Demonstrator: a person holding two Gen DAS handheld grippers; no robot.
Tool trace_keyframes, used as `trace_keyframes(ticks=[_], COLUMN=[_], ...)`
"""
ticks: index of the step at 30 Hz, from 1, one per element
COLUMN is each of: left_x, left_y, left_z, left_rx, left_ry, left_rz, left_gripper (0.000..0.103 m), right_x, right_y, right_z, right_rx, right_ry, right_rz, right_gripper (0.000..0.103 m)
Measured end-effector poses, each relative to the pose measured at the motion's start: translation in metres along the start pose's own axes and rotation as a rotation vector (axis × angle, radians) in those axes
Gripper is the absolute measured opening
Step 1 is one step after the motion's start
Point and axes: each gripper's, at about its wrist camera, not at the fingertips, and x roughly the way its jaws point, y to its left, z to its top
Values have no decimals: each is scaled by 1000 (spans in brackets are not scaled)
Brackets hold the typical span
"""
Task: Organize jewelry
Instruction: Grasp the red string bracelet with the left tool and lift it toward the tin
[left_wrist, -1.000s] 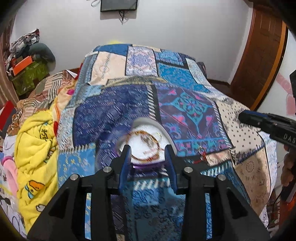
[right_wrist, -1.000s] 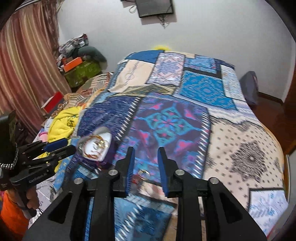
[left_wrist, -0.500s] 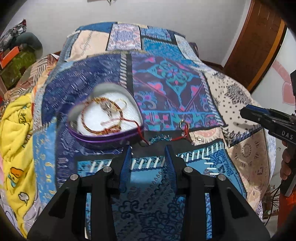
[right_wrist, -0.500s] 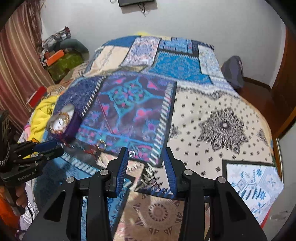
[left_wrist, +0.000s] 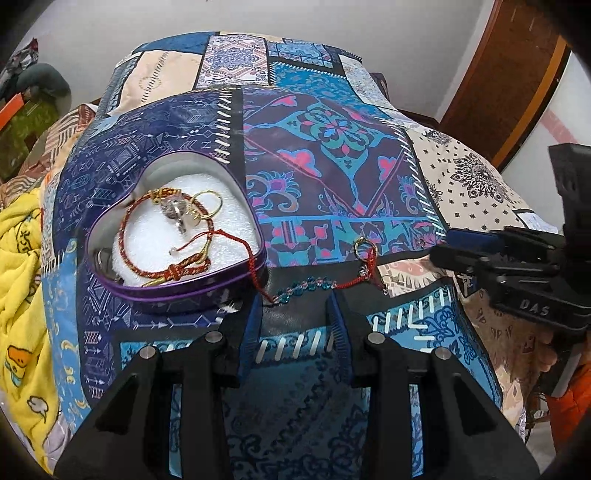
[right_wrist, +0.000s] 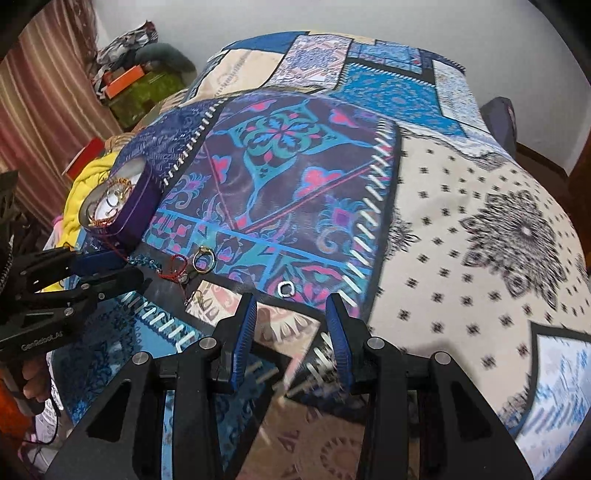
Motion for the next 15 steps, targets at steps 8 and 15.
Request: trace_keyframes(ticks=[8,15], left_x=[4,10], left_y=[0,-1], left_z=[2,7], left_rx=[21,10], left_ry=[-14,-29], left_rz=[-13,-15], left_gripper=[36,23], right_x=[9,13], right_y=[0,2], right_z=[2,3], right_rx=[-30,-22], right_ry=[10,1], right_rz=[3,-14], right_gripper=[35,27])
